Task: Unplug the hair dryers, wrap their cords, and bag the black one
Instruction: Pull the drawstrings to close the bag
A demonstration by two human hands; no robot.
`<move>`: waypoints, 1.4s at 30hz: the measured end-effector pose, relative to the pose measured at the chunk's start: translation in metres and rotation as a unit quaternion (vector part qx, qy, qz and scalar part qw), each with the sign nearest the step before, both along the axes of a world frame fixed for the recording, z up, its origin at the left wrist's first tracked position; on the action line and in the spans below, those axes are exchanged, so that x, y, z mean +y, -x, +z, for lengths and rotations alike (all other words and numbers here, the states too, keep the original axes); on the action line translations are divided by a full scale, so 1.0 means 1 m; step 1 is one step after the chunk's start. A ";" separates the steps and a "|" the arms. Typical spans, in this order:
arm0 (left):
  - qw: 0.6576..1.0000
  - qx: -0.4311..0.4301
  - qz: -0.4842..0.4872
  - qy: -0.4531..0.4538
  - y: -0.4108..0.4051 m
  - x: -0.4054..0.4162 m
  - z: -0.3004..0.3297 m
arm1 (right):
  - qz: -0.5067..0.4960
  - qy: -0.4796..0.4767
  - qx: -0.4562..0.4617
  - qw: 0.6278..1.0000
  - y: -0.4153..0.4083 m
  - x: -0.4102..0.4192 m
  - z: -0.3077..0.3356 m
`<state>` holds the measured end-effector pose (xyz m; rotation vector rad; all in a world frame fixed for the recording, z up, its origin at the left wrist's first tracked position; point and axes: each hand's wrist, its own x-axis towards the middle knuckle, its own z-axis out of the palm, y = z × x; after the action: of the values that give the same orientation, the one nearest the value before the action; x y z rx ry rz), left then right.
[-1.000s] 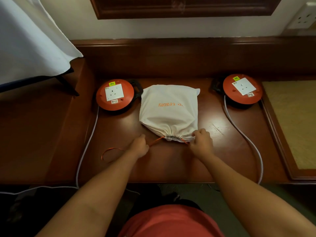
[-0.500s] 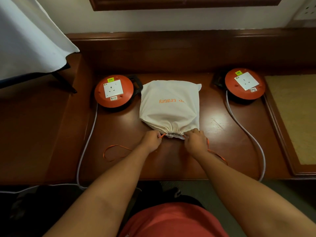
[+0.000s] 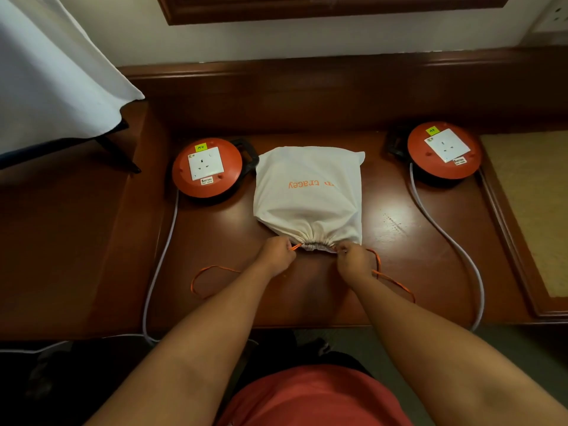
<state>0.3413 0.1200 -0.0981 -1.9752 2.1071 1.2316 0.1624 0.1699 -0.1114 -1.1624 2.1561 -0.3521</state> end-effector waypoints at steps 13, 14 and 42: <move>0.994 -0.065 -0.079 0.039 -0.007 -0.004 -0.004 | 0.097 -0.038 0.095 0.990 0.014 -0.002 0.017; 0.993 -0.072 -0.085 0.045 -0.009 -0.005 -0.004 | 0.113 -0.043 0.117 0.986 0.016 -0.003 0.018; 0.995 -0.029 -0.092 0.019 0.007 0.004 -0.014 | 0.142 -0.050 0.013 0.988 0.031 0.014 0.003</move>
<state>0.3338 0.1238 -0.1117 -1.7585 2.2395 1.0987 0.1318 0.1837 -0.1080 -1.3997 1.9688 -0.1018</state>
